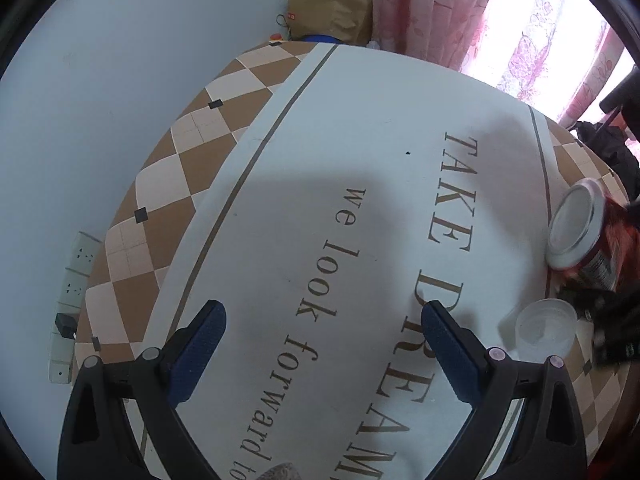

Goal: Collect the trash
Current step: 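Grasp the red Coca-Cola can with the right tool while the left tool grasps the clear plastic cup, then carry the can and cup over the bin and release both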

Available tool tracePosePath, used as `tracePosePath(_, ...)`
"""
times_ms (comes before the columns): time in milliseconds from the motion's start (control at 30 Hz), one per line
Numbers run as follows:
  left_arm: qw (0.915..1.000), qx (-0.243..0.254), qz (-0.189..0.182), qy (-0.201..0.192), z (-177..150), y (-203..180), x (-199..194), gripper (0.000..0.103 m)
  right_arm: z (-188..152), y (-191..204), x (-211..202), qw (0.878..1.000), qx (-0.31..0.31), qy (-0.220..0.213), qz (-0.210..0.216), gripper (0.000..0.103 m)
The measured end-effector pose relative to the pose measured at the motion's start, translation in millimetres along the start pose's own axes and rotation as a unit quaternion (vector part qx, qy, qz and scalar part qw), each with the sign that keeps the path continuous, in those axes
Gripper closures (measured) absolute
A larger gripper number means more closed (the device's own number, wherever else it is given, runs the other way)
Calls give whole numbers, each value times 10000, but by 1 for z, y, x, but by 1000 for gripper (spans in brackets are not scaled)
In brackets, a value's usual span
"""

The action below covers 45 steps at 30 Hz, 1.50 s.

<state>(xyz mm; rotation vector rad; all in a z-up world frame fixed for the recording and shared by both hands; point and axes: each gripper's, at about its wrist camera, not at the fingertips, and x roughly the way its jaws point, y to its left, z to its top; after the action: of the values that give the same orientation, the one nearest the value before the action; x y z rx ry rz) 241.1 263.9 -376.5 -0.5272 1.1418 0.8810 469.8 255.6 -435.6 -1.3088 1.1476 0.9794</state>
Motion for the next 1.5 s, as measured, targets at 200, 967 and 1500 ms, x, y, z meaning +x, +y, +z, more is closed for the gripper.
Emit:
tracePosePath(200,9990,223,-369,-113,-4,-6,-16,3,-10,-29,14,9905,1133,166,768,14)
tracePosePath(967,9833,1261,-1300,149,-10,-101,-22,65,-126,-101,27,9260,3353,42,1736,8)
tracePosePath(1500,9873,1151,-1058,-292,-5,-90,-56,65,-141,-50,3,9283,3457,-331,1330,20)
